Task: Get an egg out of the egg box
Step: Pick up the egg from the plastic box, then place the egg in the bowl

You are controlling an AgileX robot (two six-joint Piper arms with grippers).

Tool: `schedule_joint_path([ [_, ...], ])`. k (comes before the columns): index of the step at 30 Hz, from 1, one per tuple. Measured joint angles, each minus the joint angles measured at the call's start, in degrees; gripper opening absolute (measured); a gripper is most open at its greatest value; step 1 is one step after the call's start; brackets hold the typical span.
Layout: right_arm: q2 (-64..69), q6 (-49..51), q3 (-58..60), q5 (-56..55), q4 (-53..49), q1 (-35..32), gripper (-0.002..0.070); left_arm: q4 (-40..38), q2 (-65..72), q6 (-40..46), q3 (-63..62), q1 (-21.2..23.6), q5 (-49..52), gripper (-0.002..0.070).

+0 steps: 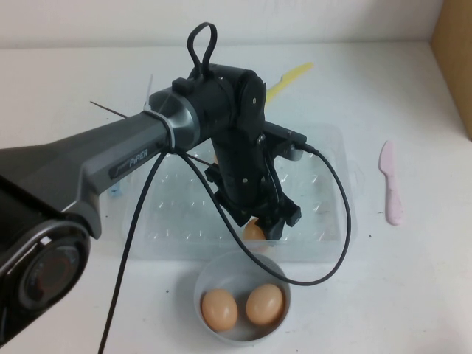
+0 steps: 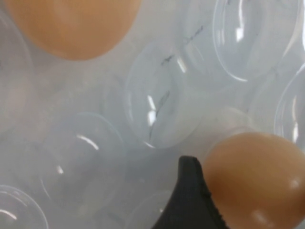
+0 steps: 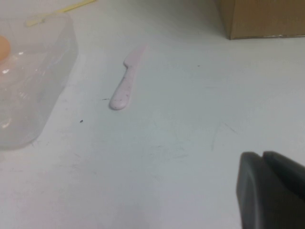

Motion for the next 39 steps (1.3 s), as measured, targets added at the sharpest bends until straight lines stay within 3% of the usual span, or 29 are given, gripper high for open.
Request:
schedule_joint_path([
  [4,0.0,0.0,0.0,0.0,0.0,0.0,-0.0017,0.2,0.0,0.0,0.0,0.0,-0.1,0.0435],
  [10,0.0,0.0,0.0,0.0,0.0,0.0,-0.0017,0.8,0.0,1.5,0.0,0.0,-0.1,0.0341],
  [21,0.0,0.0,0.0,0.0,0.0,0.0,-0.0017,2.5,-0.6,2.7,0.0,-0.1,-0.6,0.034],
  [33,0.0,0.0,0.0,0.0,0.0,0.0,-0.0017,6.3,-10.5,2.8,-0.5,-0.2,-0.8,0.0338],
  [39,0.0,0.0,0.0,0.0,0.0,0.0,-0.0017,8.7,-17.2,2.8,2.8,-3.8,1.0,0.0338],
])
